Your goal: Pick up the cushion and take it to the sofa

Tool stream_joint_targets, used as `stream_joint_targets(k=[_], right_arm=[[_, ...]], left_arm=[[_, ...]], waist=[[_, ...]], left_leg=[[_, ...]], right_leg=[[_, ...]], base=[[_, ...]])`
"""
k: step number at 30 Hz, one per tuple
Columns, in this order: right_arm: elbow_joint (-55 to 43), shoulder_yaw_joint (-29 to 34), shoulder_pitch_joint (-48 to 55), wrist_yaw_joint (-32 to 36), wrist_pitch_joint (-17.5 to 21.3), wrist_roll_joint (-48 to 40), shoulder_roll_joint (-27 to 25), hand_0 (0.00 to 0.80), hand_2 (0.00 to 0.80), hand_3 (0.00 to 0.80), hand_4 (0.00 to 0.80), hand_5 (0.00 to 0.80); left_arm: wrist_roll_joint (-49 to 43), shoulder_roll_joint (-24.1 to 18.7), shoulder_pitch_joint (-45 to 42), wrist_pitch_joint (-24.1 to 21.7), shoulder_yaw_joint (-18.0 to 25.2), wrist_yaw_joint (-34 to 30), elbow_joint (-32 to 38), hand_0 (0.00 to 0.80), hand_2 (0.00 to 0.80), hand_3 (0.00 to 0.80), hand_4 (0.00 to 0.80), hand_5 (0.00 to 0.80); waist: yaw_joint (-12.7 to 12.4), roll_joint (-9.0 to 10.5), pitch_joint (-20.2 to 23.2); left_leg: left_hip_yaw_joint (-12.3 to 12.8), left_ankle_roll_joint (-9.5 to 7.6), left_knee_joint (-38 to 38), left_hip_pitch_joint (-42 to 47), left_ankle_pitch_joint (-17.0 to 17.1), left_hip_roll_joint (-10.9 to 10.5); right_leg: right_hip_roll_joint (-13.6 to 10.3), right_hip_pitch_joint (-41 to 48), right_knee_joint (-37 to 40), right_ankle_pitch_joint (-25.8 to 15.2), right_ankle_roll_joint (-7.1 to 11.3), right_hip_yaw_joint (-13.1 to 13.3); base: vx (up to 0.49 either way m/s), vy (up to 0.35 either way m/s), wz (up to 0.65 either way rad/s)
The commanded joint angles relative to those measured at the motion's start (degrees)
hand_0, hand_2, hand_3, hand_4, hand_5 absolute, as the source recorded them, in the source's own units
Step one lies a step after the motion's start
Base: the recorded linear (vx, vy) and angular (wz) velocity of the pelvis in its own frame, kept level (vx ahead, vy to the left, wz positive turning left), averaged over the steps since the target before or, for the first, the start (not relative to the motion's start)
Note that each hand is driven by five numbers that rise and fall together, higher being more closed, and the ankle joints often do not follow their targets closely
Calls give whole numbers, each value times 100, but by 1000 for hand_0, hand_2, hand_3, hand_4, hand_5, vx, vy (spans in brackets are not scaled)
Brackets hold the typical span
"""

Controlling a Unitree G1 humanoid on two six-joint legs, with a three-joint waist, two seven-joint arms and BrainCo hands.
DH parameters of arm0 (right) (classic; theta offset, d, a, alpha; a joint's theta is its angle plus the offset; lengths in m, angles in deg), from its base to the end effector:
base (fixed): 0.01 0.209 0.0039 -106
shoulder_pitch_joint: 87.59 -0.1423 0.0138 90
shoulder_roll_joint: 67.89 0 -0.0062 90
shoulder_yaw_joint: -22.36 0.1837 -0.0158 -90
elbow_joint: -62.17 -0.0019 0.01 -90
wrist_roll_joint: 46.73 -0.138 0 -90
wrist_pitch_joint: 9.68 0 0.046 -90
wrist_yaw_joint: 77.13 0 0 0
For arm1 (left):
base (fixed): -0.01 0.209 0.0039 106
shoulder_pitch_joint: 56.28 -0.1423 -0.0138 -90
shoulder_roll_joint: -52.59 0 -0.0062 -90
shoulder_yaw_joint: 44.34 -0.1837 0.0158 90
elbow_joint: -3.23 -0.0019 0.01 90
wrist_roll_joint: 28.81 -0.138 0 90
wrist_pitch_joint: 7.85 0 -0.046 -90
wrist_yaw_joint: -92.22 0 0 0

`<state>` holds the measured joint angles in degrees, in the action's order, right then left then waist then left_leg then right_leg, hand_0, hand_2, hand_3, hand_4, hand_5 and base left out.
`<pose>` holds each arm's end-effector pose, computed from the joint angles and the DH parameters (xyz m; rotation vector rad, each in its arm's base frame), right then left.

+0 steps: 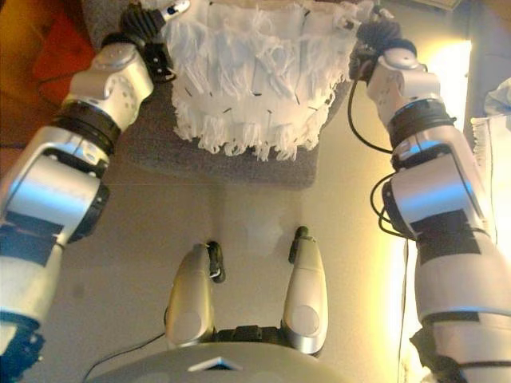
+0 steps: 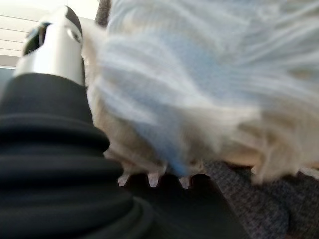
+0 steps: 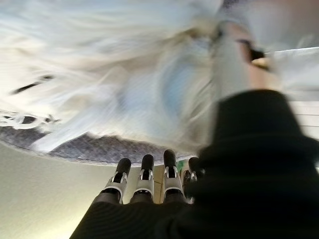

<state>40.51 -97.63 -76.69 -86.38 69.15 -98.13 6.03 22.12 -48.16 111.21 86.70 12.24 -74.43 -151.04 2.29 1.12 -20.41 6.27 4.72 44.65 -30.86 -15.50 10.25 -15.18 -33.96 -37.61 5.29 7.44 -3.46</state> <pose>0.3765 -0.2061 0.2540 0.0404 0.0447 -0.1939 0.3802 0.1647 0.2440 0.0001 -0.0497 0.1263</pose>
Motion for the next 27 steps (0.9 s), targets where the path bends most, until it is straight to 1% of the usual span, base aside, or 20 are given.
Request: stream_joint_targets(k=[1,6,9,11,13,16,19,21,25,26,27], right_arm=[[158,52,-475,-9,415,-226,-168,0,0,0,0,0],[222,57,-456,-60,437,-297,-282,0,0,0,0,0],[264,78,-408,-35,465,-303,-357,0,0,0,0,0],[246,81,-334,12,456,-262,-481,0,0,0,0,0],[193,88,-261,51,465,-252,-567,0,0,0,0,0],[138,88,-160,147,470,-266,-720,0,0,0,0,0],[62,100,-82,188,509,-279,-782,0,0,0,0,0],[-93,126,1,231,589,-267,-823,0,0,0,0,0],[-739,298,380,239,800,-400,-982,0,0,0,0,0],[-1155,451,654,170,898,-437,-1070,0,0,0,0,0],[-1569,615,948,81,923,-447,-1152,0,0,0,0,0]], left_arm=[[137,-531,791,-602,3,-12,-336,0,0,0,0,0],[78,-799,811,-773,78,50,-421,0,0,0,0,0],[-185,-997,793,-1046,132,364,-516,0,0,0,0,0],[-318,-1212,766,-1188,137,518,-567,0,0,0,0,0],[-459,-1367,743,-1336,160,575,-563,0,0,0,0,0],[-393,-1584,695,-1459,172,668,-494,0,0,0,0,0],[-369,-1685,669,-1531,227,699,-405,0,0,0,0,0],[-300,-1728,594,-1627,265,603,-259,0,0,0,0,0],[-171,-1856,199,-1711,452,264,351,0,0,0,0,0],[-79,-1924,-76,-1791,574,104,767,0,0,0,0,0],[-51,-1980,-363,-1783,726,84,1153,0,0,0,0,0]], waist=[[-41,-101,404],[-93,-105,449],[-120,-102,484],[-143,-90,539],[-155,-80,570],[-183,-68,647],[-197,-66,710],[-202,-61,753],[-209,-39,868],[-219,-34,895],[-221,-24,940]], left_leg=[[-336,518,-992,-76,783,175],[-318,511,-1250,94,880,144],[-318,505,-1430,227,953,126],[-318,508,-1592,348,1017,101],[-325,501,-1719,443,1061,74],[-338,486,-1889,574,1116,34],[-344,466,-2016,712,1147,11],[-343,455,-2110,816,1171,-6],[-359,429,-2324,1010,1251,-50],[-369,427,-2387,1115,1235,-67],[-377,419,-2493,1168,1290,-97]], right_leg=[[-499,676,463,92,415,-14],[-512,826,660,60,417,-106],[-508,932,792,37,416,-152],[-499,1046,949,7,411,-196],[-485,1130,1070,-17,404,-227],[-456,1272,1262,-54,388,-284],[-416,1402,1381,-62,364,-329],[-383,1498,1464,-68,354,-357],[-326,1699,1718,-151,334,-419],[-288,1808,1804,-144,325,-441],[-257,1872,1928,-200,319,-462]], base=[[0,0,0],[0,0,0],[17,-9,7],[41,-26,5],[35,-24,4],[26,-21,4],[11,-7,1],[0,0,0],[17,-14,3],[20,-18,8],[53,-29,5]])
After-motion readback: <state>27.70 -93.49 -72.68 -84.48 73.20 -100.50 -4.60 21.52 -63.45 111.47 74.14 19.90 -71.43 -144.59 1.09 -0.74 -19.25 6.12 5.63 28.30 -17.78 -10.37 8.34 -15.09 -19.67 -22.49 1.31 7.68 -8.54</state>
